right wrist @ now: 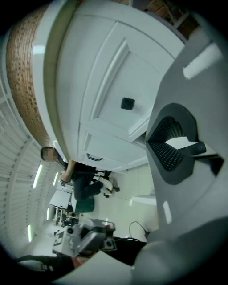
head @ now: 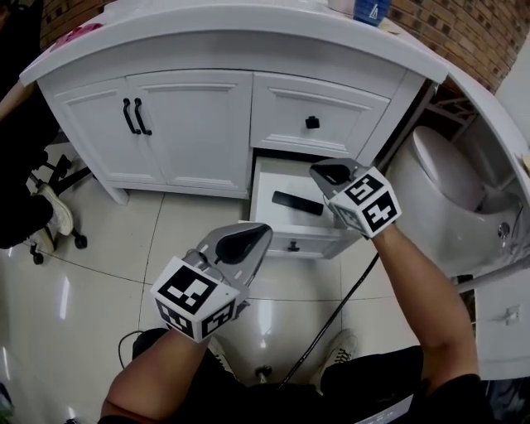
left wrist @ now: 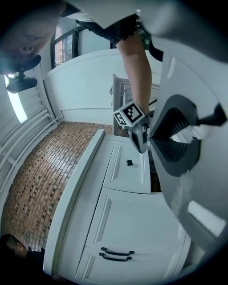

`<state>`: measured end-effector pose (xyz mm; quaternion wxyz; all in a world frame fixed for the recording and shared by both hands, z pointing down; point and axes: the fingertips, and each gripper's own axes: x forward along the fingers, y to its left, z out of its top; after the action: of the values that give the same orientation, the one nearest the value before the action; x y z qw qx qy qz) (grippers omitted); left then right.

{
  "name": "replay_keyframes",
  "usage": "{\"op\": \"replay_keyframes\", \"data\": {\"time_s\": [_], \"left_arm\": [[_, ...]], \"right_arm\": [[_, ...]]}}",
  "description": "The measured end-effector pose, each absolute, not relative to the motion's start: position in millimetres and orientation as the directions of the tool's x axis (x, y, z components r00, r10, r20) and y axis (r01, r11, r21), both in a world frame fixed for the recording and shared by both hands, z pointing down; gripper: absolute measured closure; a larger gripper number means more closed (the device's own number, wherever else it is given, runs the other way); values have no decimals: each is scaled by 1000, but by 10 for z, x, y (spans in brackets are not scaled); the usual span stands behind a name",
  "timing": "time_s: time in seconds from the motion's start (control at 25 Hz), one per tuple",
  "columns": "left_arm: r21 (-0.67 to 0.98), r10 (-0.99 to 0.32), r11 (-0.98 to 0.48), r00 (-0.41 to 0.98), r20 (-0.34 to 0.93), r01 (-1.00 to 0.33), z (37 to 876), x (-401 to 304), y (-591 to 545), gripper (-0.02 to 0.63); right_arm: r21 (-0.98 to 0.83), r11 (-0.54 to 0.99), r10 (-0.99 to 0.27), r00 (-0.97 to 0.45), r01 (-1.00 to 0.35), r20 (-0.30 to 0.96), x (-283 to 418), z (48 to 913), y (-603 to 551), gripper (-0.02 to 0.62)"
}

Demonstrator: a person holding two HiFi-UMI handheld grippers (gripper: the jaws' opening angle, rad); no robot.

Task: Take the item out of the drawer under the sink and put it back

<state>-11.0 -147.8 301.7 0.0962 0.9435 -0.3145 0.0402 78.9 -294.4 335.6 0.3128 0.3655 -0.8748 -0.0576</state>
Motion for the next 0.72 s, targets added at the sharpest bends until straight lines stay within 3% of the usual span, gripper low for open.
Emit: {"op": "replay_keyframes", "data": {"time_s": [0.32,0.72], "left_arm": [[165,-573,-797,814,100,-581,2878,-126,-1277,600],[102,-580,-805,811,73,-584,2714,-164,-1083,600]], "right_arm": [[8,683,-713,-663,-731,229,1038,2567,-1871,588],[-57,673,-712,-667,-737,219,1189,2449,-954,588]]}}
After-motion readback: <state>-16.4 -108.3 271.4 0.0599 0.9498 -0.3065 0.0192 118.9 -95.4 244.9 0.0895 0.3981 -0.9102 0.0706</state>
